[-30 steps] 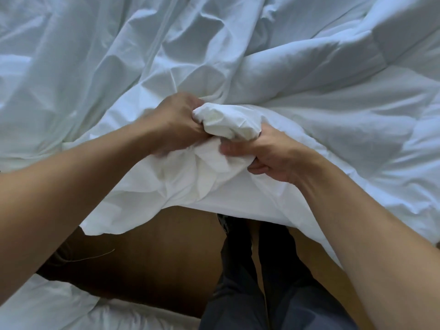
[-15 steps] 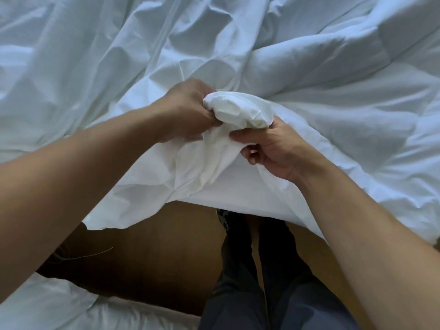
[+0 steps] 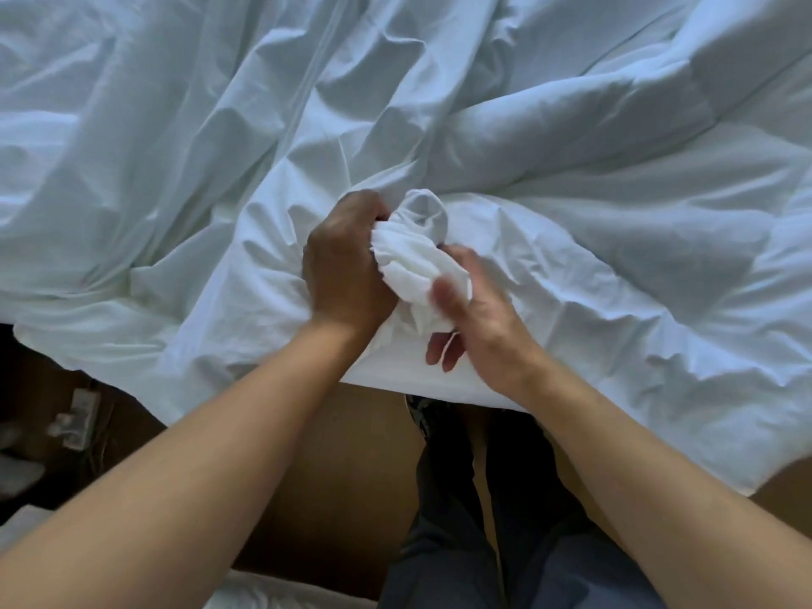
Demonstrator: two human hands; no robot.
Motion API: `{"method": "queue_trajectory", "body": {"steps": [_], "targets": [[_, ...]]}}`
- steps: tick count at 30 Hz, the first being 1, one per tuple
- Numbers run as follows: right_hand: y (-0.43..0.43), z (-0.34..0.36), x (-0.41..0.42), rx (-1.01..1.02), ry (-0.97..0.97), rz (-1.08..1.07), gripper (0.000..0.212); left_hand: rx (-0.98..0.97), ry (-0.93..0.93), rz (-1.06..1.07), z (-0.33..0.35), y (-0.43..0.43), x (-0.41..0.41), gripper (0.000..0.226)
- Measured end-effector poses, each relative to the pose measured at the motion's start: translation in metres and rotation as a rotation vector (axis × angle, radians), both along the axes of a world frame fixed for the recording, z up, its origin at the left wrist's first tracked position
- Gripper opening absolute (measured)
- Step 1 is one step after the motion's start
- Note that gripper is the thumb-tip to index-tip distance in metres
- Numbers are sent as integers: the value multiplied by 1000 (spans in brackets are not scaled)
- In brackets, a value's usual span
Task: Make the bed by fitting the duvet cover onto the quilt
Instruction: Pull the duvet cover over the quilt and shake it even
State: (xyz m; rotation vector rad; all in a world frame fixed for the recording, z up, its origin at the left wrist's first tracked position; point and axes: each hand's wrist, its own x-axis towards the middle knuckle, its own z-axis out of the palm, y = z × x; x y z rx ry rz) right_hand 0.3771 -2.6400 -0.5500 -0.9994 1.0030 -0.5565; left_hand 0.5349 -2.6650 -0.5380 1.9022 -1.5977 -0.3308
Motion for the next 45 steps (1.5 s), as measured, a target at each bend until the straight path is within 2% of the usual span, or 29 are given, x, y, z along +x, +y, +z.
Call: {"method": "queue_trajectory", "body": {"steps": [1,2,3,6,8,11,13,14,16,17,19,22,24,28,30,32,35,37,40,43,45], "targets": [[-4,3,-2,213,-175,-70,79,-25,-24,-33,0,1,-1,14],[-9,5,-4,337,-270,-105,79,-48,-44,-71,1,2,-1,13],[-14,7,-4,362,-265,-121,73,-67,-63,-103,1,2,0,12],[-14,4,6,216,-74,-221,33,-96,-98,-104,6,3,-3,10],[-7,-1,12,177,-47,-272,22,-95,-42,-49,15,4,-7,7],[-1,-8,10,160,59,-394,21,65,119,-77,32,18,-11,47],[2,-12,10,106,131,-453,24,150,293,8,44,44,-17,63],[4,-13,12,57,153,-463,24,190,432,138,49,58,-21,62],[7,-12,17,-56,157,-473,20,385,861,385,60,65,-31,59],[9,-11,19,-104,153,-468,17,519,1067,432,60,61,-33,61],[13,-10,20,-168,160,-439,14,669,1229,431,56,46,-34,54],[18,-13,18,-190,194,-401,13,612,1257,529,50,22,-36,36],[17,-14,15,-136,168,-402,16,597,1243,487,46,19,-38,28],[13,-11,7,-25,43,-355,3,638,1299,399,43,20,-33,24],[12,-10,3,13,30,-301,5,665,1332,366,43,20,-31,23],[13,-9,-2,-4,82,-261,19,698,1348,318,42,19,-31,26],[16,-5,-9,-266,332,-369,31,674,1368,289,40,19,-34,28],[14,-2,-14,-354,436,-485,27,652,1379,255,37,21,-36,23],[5,-1,-17,-201,332,-485,7,654,1376,224,36,23,-39,23],[5,-5,-20,-8,177,-506,15,654,1377,279,37,19,-39,37],[9,-5,-19,32,137,-494,12,661,1358,286,40,17,-40,32]]}}
